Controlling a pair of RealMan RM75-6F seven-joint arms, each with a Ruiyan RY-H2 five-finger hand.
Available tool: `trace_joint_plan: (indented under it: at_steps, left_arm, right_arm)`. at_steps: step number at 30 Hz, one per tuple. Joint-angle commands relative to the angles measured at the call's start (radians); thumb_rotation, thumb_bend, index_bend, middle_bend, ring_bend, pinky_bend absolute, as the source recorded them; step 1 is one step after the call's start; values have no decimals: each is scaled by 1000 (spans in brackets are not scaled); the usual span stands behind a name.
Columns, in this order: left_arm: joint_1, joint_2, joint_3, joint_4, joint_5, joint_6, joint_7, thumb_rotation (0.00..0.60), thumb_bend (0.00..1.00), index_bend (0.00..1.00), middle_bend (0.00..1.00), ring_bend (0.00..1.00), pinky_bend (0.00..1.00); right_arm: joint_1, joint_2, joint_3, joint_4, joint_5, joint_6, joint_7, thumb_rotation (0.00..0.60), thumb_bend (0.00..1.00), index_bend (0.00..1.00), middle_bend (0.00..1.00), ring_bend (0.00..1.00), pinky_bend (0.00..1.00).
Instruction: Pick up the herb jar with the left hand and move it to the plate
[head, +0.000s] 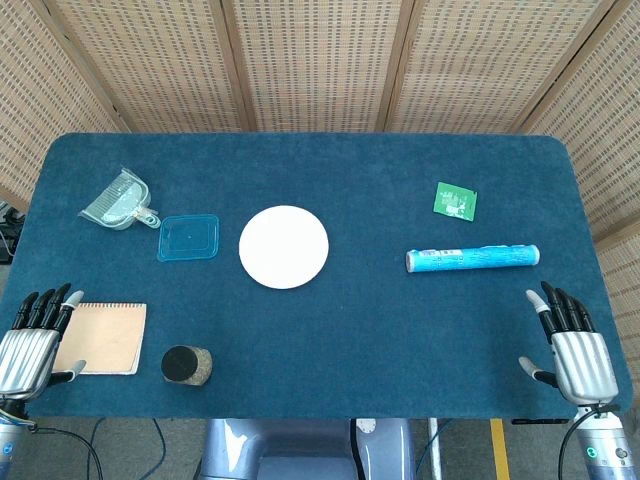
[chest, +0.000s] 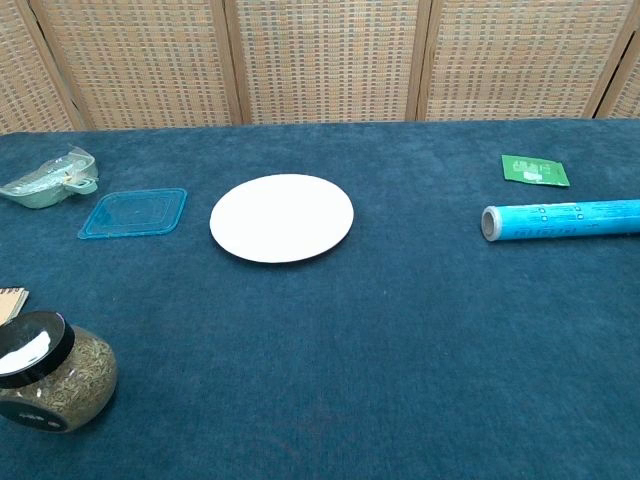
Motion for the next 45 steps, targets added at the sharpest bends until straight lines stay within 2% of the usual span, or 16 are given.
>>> trace_joint_plan:
  at_steps: [1, 39, 45]
  left_arm:
    - [0, 0, 0, -1, 0, -1, -1, 600, 180, 0, 0, 0, 0]
    - [-1, 11, 15, -23, 30, -10, -17, 600, 180, 0, 0, 0, 0]
    - [-9, 10, 51, -77, 98, -29, -3, 600, 180, 0, 0, 0, 0]
  right_arm:
    - [0, 0, 0, 0, 0, 0, 0, 600, 30, 89, 0, 0, 101]
    - [0, 14, -2, -15, 14, -20, 1, 600, 32, 89, 0, 0, 101]
    - [-1, 16, -3, -22, 12, -18, -2, 600, 30, 89, 0, 0, 101]
